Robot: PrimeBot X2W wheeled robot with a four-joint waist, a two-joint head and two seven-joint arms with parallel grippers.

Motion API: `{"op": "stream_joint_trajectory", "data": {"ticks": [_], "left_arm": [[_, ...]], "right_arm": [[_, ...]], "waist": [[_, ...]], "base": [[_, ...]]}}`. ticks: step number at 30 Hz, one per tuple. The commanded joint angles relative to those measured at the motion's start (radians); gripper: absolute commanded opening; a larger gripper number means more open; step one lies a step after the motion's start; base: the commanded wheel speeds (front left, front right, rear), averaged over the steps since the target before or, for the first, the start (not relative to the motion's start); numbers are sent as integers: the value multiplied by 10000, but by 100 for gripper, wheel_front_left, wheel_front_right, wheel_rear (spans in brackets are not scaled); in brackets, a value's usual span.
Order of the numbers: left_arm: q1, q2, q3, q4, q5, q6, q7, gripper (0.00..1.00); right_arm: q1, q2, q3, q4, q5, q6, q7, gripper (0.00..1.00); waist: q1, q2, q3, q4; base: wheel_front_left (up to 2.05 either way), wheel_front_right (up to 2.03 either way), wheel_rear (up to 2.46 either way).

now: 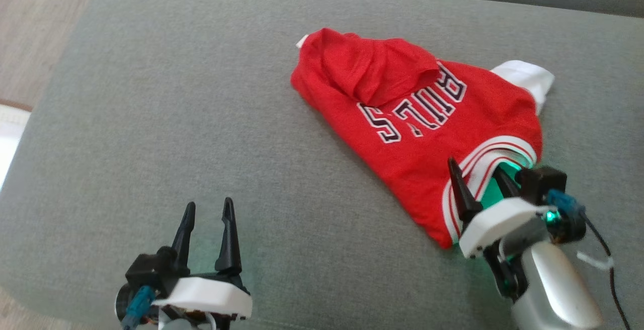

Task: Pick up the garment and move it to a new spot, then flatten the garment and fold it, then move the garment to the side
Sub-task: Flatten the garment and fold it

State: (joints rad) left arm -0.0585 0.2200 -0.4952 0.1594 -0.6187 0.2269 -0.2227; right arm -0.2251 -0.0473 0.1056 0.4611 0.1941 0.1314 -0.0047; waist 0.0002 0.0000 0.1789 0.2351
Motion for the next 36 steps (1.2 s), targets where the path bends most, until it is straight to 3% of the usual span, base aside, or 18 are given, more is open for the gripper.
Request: {"op": "stream_joint_trajectory", "data": {"ticks": [1, 2, 3, 4, 5, 10, 15, 22, 30, 31, 32, 33, 34, 36], "left_arm": [[-416, 49, 259, -203, 78, -29, -140, 100], [-420, 37, 250, -169, 81, -46, -153, 100], [-422, 11, 240, -105, 86, -65, -176, 100], [-418, -2, 235, -82, 89, -68, -186, 100], [-411, -14, 232, -65, 93, -68, -196, 100], [-300, -32, 256, -37, 93, -60, -242, 100], [-274, -133, 156, -13, 114, -93, -263, 100], [-543, -367, -46, 81, 223, -281, -304, 100], [-968, -675, -202, 261, 397, -507, -348, 100], [-1021, -715, -216, 296, 419, -535, -352, 100], [-1072, -754, -231, 328, 441, -562, -356, 100], [-1121, -790, -238, 364, 461, -586, -360, 100], [-1161, -819, -238, 397, 479, -604, -363, 100], [-1210, -868, -226, 463, 512, -627, -369, 100]], "right_arm": [[-488, -29, 264, -160, 58, -7, -136, 100], [-612, -29, 256, -13, 63, -7, -169, 100], [-863, -29, 189, 251, -295, -7, -307, 47], [-968, -29, 143, 350, -507, -7, -379, 32], [-1066, -29, 73, 391, -595, -7, -498, 0], [-1467, -29, -350, -33, -1061, -7, -881, 0], [-1973, -200, -735, -712, -1915, -7, -418, 0], [-3636, -1656, -688, -1143, -2172, -7, 847, 0], [-5818, -2957, -619, 526, -2332, -7, 1166, 0], [-5985, -3039, -542, 825, -2447, -7, 1102, 8], [-6139, -3093, -485, 1114, -2509, -7, 1007, 29], [-6269, -3119, -429, 1382, -2553, -7, 862, 72], [-6368, -3128, -382, 1664, -2588, -7, 789, 100], [-6500, -3055, -278, 2156, -2562, -7, 584, 100]], "waist": [[-2, 0, 62, 141], [-2, 0, 56, 186], [-2, 0, 29, 234], [-2, 0, 11, 246], [-2, 0, -11, 250], [-2, 0, -130, 81], [-2, 0, -145, -32], [-2, 0, 240, 180], [-2, 0, 928, 756], [-2, 0, 994, 803], [-2, 0, 1071, 852], [-2, 0, 1126, 883], [-2, 0, 1176, 896], [-2, 0, 1199, 889]], "base": [[0, 0, 0], [0, 0, 0], [0, 0, 0], [0, 0, 0], [0, 0, 0], [0, 0, 0], [0, 0, 0], [0, 0, 0], [0, 0, 0], [0, 0, 0], [0, 0, 0], [0, 0, 0], [0, 0, 0], [0, 0, 0]]}}
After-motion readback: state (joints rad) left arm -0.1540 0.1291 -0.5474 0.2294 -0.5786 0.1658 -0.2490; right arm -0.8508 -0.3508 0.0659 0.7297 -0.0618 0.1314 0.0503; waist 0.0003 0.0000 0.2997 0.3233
